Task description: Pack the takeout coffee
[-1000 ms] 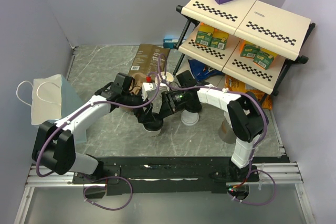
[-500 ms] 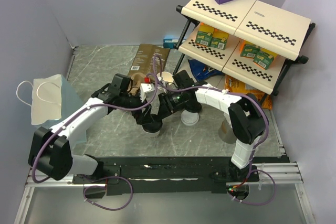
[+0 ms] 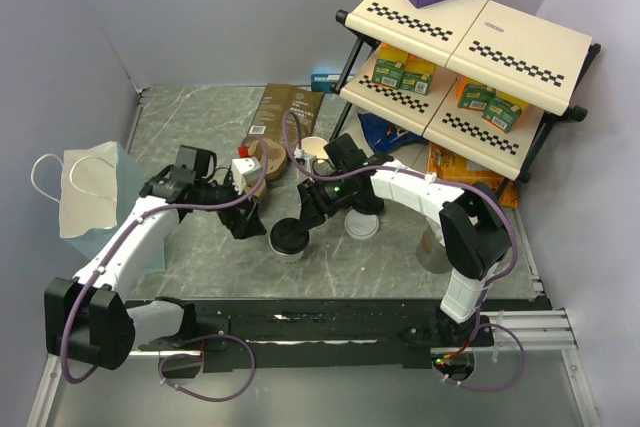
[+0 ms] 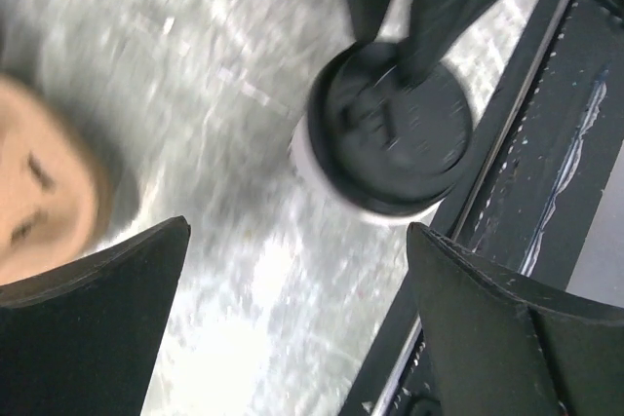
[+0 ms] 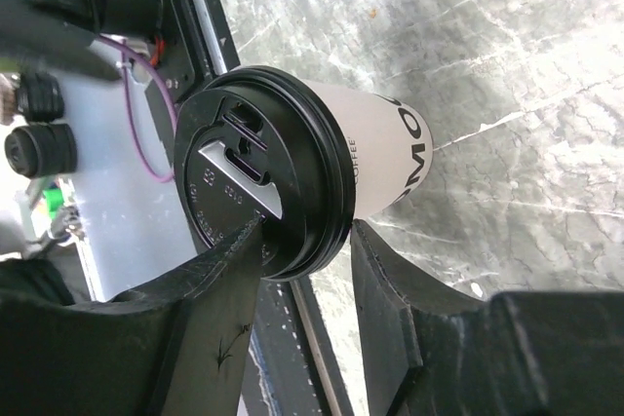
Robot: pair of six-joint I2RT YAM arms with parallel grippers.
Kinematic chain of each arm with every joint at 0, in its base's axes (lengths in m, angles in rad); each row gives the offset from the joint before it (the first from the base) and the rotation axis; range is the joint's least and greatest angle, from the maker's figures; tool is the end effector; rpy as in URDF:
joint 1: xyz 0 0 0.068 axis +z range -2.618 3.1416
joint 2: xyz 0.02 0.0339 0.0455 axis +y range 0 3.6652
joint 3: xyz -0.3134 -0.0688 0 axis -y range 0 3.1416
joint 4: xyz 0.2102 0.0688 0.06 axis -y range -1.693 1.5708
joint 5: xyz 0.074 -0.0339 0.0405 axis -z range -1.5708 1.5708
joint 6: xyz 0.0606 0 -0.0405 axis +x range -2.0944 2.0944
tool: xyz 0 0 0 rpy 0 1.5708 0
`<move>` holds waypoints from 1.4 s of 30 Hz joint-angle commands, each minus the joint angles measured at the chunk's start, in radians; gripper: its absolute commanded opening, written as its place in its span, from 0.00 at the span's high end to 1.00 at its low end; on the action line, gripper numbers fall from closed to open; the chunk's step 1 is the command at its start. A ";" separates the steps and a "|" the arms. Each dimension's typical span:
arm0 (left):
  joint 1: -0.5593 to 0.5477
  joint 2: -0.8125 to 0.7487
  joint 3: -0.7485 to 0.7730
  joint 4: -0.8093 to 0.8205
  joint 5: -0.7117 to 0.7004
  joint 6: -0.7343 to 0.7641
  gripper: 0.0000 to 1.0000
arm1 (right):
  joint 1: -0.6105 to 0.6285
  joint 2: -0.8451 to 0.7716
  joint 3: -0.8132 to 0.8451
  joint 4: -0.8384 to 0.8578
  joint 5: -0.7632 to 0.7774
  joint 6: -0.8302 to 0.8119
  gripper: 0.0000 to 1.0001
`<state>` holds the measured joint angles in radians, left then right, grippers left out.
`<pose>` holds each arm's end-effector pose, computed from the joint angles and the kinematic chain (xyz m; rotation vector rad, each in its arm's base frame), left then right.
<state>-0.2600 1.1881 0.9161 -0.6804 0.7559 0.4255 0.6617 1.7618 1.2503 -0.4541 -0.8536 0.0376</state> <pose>0.1730 -0.0890 0.3093 1.0648 2.1019 -0.8632 0.2535 0.2553 0.2770 -1.1229 2.3065 1.3568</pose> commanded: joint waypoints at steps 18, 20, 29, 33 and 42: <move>0.113 0.223 0.049 -0.079 0.013 0.064 0.02 | 0.084 -0.042 0.124 -0.052 0.117 -0.100 0.40; 0.113 0.235 0.050 -0.071 0.017 0.065 0.02 | 0.090 -0.041 0.133 -0.054 0.126 -0.105 0.40; 0.120 0.205 0.059 -0.080 0.105 0.084 0.01 | 0.088 -0.007 0.156 -0.074 0.159 -0.108 0.39; 0.123 0.163 0.066 -0.123 0.193 0.131 0.01 | 0.090 0.010 0.167 -0.067 0.154 -0.097 0.40; 0.114 0.197 0.105 -0.186 0.292 0.193 0.01 | 0.088 0.051 0.205 -0.060 0.146 -0.096 0.40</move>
<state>-0.1410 1.3727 0.9756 -0.8227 0.9489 0.5610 0.7437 1.7809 1.3975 -0.5194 -0.6998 -0.0532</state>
